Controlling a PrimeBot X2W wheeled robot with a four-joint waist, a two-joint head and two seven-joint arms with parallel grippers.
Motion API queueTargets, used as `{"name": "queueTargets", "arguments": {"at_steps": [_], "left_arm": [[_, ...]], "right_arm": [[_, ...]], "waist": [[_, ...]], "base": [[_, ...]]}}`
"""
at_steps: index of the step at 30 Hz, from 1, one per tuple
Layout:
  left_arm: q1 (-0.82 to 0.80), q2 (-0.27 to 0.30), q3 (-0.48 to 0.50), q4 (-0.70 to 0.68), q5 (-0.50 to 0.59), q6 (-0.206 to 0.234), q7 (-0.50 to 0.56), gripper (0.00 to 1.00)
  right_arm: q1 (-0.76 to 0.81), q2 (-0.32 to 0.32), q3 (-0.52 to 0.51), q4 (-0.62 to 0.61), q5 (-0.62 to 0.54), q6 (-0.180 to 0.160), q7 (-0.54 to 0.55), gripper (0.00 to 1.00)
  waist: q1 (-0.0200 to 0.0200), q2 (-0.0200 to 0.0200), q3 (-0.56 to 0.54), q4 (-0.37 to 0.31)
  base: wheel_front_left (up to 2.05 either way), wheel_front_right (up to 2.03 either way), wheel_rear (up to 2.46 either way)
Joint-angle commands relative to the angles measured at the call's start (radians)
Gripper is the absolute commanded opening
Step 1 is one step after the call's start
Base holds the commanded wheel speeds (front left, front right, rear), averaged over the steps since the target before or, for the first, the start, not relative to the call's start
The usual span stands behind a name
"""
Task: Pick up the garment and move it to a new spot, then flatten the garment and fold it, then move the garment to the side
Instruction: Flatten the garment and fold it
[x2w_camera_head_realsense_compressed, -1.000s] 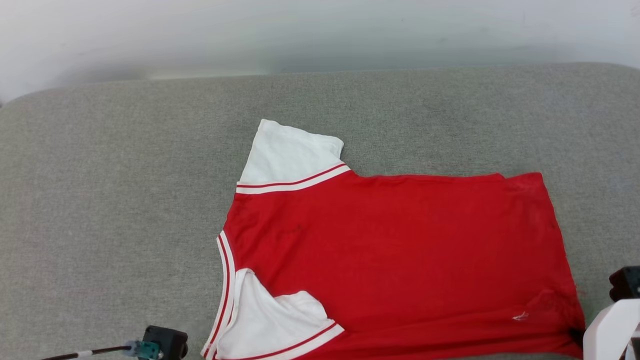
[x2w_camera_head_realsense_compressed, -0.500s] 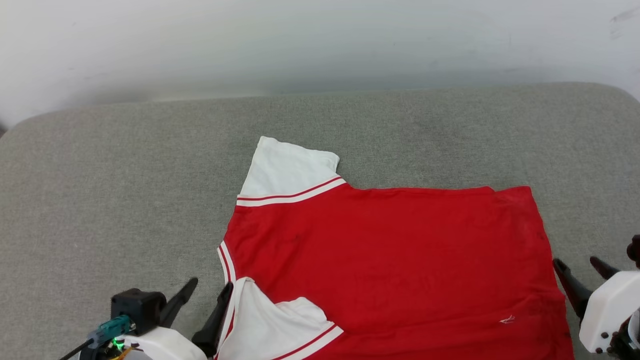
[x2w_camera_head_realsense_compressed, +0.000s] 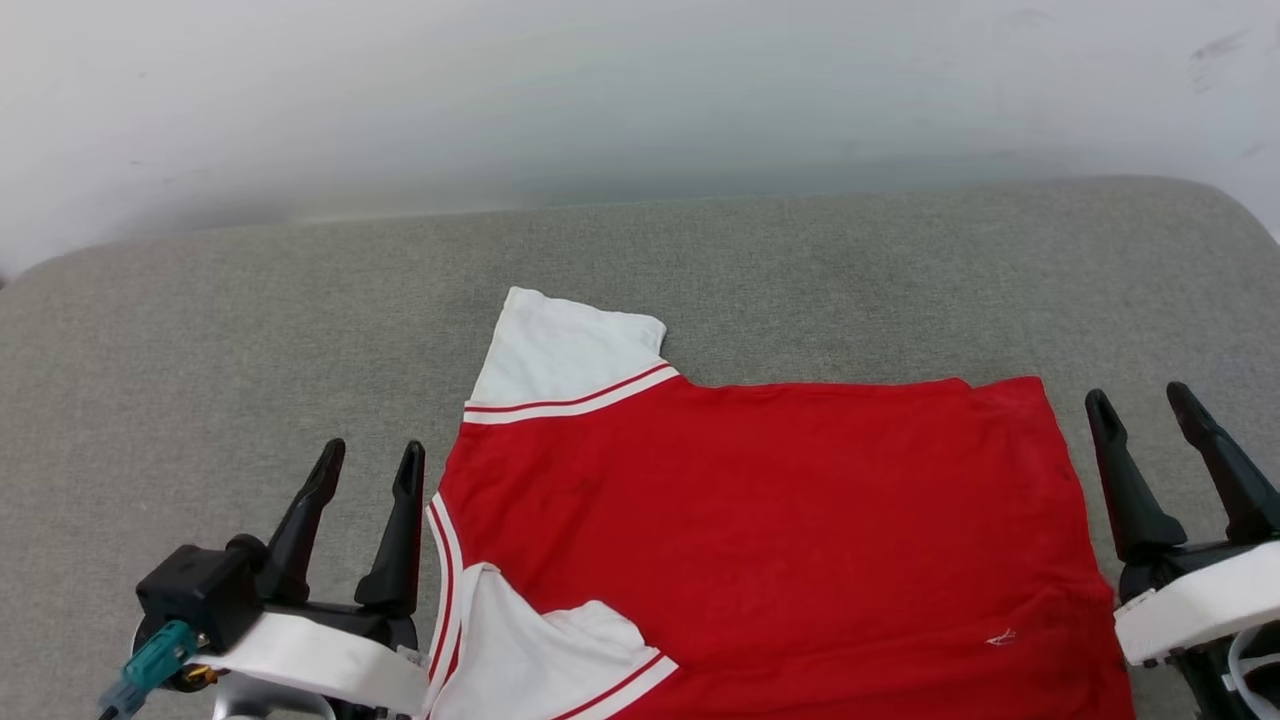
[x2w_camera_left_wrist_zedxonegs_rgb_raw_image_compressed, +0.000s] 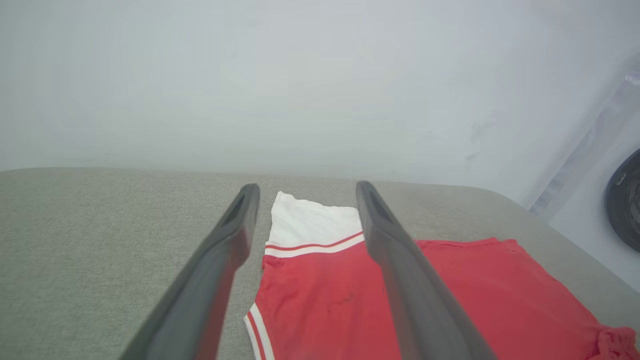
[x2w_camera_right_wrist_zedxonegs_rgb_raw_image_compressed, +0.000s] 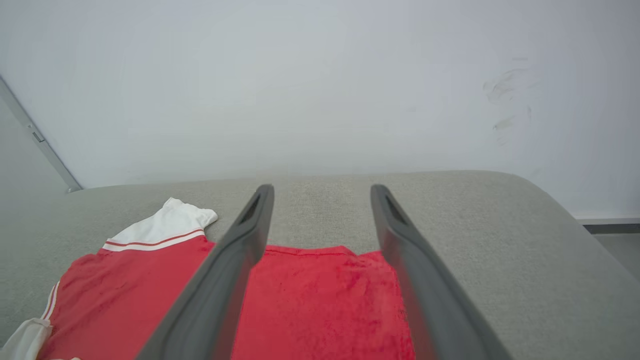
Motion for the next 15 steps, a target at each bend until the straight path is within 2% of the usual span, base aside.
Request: {"name": "queueTargets", "arguments": {"at_steps": [1,6,9,12,15], "left_arm": [[0.018,-0.013,0.012,-0.002,0.014,-0.011,-0.006,1.00],[0.039,-0.072,0.074,0.003,0.064,-0.070,-0.007,1.00],[0.035,-0.094,0.101,0.015,0.084,-0.102,-0.006,1.00],[0.016,-0.090,0.105,0.029,0.103,-0.137,-0.005,1.00],[-0.024,-0.060,0.096,0.041,0.119,-0.168,0.007,1.00]], "right_arm": [[0.012,0.007,0.004,-0.006,0.002,-0.001,-0.026,1.00],[0.019,0.027,0.027,-0.001,-0.040,-0.001,-0.158,1.00],[0.011,0.041,0.036,0.013,-0.047,-0.001,-0.198,1.00],[-0.006,0.051,0.043,0.021,-0.053,-0.001,-0.216,1.00],[-0.019,0.060,0.046,0.018,-0.053,-0.001,-0.224,1.00]], "waist": [[0.0000,0.0000,0.002,-0.002],[0.0000,0.0000,0.018,-0.013],[0.0000,0.0000,0.031,-0.023],[0.0000,0.0000,0.050,-0.039],[0.0000,0.0000,0.080,-0.060]], "base": [[0.00,0.00,0.00],[0.00,0.00,0.00],[0.00,0.00,0.00],[0.00,0.00,0.00],[0.00,0.00,0.00]]}}
